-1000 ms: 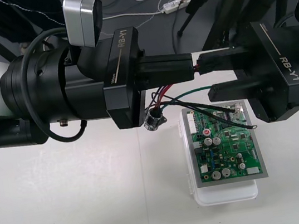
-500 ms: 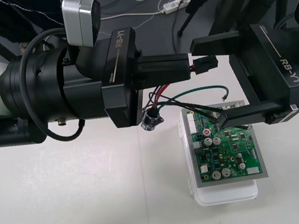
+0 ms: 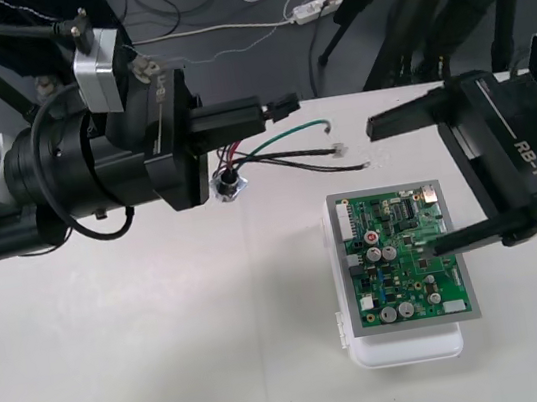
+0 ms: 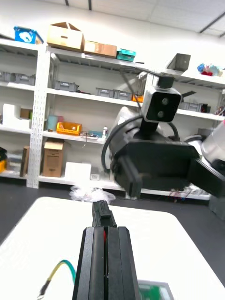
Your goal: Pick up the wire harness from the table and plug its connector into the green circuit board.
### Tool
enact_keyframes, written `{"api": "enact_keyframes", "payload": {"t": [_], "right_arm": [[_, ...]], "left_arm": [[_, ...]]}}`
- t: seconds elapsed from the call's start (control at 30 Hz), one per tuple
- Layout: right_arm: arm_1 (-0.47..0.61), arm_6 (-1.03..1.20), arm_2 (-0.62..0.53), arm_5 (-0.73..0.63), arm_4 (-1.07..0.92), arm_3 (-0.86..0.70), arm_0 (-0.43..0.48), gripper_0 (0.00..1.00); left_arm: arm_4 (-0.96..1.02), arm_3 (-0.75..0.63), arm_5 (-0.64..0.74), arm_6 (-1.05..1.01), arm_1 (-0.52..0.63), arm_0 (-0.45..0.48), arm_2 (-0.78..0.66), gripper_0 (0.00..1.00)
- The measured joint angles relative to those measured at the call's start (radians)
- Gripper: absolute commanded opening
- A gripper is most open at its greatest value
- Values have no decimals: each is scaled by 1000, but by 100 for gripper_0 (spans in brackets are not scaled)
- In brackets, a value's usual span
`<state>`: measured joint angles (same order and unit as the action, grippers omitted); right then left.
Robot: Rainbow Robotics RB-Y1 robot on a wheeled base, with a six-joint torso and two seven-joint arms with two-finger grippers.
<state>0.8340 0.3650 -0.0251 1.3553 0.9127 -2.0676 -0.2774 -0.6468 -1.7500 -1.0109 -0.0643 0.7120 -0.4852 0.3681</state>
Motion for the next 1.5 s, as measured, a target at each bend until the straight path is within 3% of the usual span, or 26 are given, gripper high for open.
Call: {"api": "enact_keyframes", "payload": {"t": [0.3, 0.83, 1.03, 1.5], "right_arm": [[84, 164, -98, 204, 139, 2, -18, 100], [192, 301, -142, 210, 430, -22, -51, 100], [233, 301, -70, 211, 585, -30, -50, 100], [246, 301, 88, 211, 868, -31, -50, 100]], "left_arm": [[22, 217, -191, 8, 0, 34, 0, 0], [19, 550, -460, 323, -16, 40, 0, 0], [-49, 660, -497, 325, -58, 40, 0, 0], [-212, 666, -505, 331, -151, 40, 0, 0]]}}
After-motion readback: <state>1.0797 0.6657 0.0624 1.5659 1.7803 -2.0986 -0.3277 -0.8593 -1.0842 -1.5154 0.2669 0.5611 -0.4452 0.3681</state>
